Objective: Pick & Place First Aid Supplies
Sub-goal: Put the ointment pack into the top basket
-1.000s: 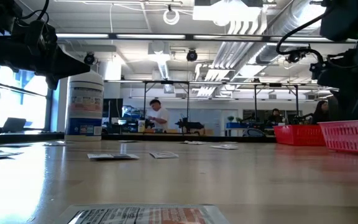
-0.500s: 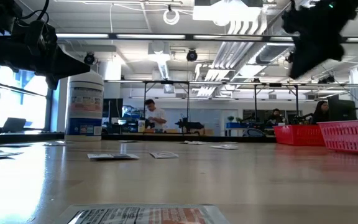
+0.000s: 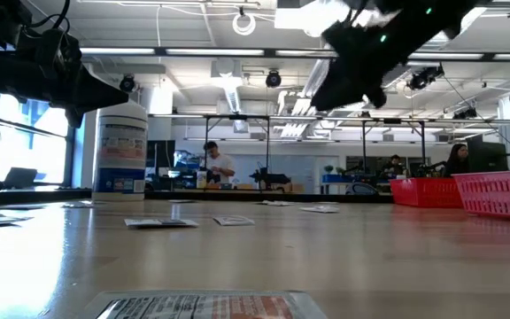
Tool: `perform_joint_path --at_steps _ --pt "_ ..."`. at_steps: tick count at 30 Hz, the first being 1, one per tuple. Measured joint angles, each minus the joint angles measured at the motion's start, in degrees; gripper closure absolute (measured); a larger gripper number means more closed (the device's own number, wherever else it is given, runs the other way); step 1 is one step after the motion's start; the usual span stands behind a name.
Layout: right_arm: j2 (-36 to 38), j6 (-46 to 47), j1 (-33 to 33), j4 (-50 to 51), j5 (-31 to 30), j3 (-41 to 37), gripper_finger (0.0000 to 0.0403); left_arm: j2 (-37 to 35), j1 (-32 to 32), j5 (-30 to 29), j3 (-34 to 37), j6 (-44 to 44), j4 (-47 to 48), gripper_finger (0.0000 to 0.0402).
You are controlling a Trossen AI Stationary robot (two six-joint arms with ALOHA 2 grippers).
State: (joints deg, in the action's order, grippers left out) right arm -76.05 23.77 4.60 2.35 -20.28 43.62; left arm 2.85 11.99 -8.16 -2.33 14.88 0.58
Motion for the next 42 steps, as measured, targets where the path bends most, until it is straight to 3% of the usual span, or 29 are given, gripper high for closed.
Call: perform_joint_path --at_steps 9,16,25,36,42 --pt "-15.1 -2.9 3.0 -1.3 6.5 0.0 0.0304 0.0 0.0 0.0 0.0 0.0 0.0 0.0401" --pt "-21.6 -7.7 2.1 -1.4 9.8 0.0 0.0304 0.0 0.0 0.0 0.0 0.0 0.0 0.0401" --pt "-22.3 -15.1 2.1 -1.2 10.8 0.0 0.0304 0.0 0.0 0.0 0.0 0.0 0.0 0.0401" --pt "-19.4 -15.7 -1.1 -0.9 15.7 0.0 0.0304 0.0 0.0 0.0 0.0 0.0 0.0 0.0401" --pt "-19.6 -24.4 -3.2 -0.8 11.9 0.0 0.0304 0.0 0.0 0.0 0.0 0.0 0.0 0.0401"
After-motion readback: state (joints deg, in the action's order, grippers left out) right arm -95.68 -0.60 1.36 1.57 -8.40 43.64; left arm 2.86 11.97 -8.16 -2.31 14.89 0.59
